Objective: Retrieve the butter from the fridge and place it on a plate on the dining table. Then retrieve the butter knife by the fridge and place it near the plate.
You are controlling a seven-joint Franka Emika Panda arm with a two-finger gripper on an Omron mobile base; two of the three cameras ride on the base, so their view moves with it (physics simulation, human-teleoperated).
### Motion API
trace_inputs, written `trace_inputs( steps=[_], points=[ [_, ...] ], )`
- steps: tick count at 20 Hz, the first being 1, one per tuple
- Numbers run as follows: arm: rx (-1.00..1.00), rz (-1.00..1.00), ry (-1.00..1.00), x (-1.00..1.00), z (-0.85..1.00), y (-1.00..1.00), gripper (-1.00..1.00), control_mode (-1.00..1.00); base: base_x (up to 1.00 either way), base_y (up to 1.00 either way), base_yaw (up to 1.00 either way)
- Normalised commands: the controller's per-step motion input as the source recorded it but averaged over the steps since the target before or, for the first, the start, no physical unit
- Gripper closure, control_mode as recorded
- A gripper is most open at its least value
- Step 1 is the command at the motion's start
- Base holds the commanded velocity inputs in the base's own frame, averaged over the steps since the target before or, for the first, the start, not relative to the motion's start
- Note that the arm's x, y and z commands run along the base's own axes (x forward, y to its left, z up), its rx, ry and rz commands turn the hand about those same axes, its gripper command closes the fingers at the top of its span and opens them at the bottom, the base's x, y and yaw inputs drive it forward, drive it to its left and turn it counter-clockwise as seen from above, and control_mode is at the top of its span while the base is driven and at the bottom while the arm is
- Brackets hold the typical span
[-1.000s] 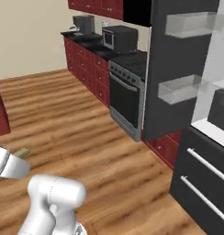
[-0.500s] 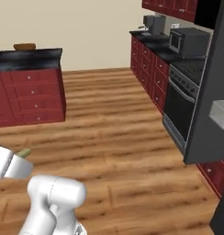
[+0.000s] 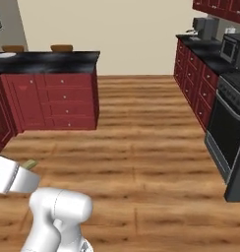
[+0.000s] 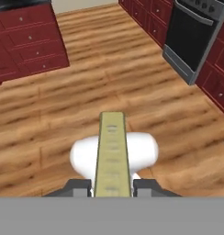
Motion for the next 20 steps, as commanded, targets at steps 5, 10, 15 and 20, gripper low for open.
trace_inputs(
  steps=[5,10,15,20],
  points=[
    [0.0,0.0,0.0,0.0,0.0,0.0,1.0,1.0,0.6,0.24,0.01],
    [0.0,0.0,0.0,0.0,0.0,0.0,1.0,1.0,1.0,0.2,-0.14],
    [0.0,0.0,0.0,0.0,0.0,0.0,1.0,1.0,1.0,0.39,-0.19],
    [0.0,0.0,0.0,0.0,0.0,0.0,1.0,1.0,0.99,0.45,-0.17]
  ],
)
